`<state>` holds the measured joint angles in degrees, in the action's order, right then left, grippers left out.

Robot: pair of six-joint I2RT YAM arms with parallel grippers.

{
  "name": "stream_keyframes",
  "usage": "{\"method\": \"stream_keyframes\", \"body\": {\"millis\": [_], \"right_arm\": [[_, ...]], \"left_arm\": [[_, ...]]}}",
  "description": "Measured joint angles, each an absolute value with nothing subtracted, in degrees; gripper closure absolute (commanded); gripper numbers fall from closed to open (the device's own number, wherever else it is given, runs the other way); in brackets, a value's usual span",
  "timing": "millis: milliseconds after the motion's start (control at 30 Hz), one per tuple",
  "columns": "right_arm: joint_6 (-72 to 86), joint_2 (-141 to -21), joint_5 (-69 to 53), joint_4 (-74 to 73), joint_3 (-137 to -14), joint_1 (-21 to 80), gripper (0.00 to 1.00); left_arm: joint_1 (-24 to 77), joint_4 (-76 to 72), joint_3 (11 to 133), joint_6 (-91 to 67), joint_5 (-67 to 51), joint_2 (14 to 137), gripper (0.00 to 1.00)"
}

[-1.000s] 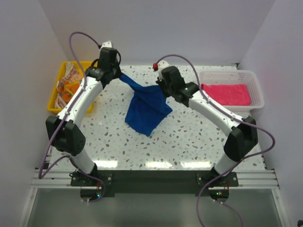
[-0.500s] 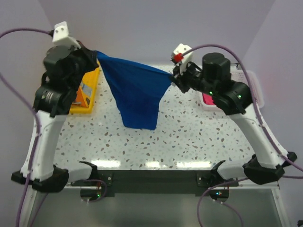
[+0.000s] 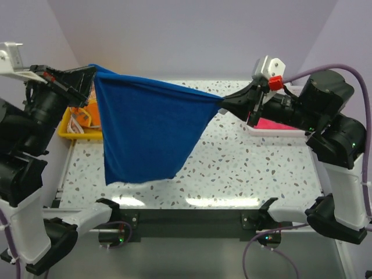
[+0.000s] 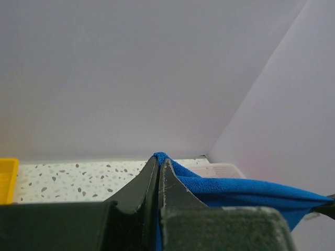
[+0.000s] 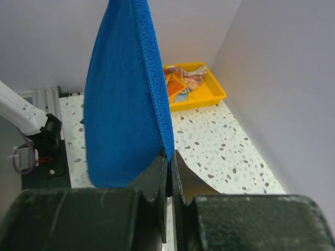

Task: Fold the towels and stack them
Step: Flatten out the crumpled towel

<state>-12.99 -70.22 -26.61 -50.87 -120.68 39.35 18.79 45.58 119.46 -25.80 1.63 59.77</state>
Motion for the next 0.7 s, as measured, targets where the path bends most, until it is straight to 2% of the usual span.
{"method": "stream_keyframes", "body": {"millis": [100, 367, 500, 700], "right_arm": [[-12.38, -71.77, -23.62, -51.90, -120.70, 39.18, 1.00], [-13.02, -80.51, -4.60, -50.89, -116.81, 37.91, 1.00], [-14.76, -91.09, 2.81, -47.70, -116.66, 33.63, 1.00], [-17.43, -104.57, 7.51, -40.73, -115.63, 26.48, 1.00]], "left_arm": [[18.74, 46.11, 118.87, -25.45, 4.32, 62.59, 1.00], [18.00, 40.58, 104.66, -23.83, 14.92, 73.06, 1.00], [17.26, 36.49, 105.71, -22.83, 19.38, 88.49, 1.00], [16.88, 32.56, 115.28, -22.00, 19.66, 110.21, 1.00]]}}
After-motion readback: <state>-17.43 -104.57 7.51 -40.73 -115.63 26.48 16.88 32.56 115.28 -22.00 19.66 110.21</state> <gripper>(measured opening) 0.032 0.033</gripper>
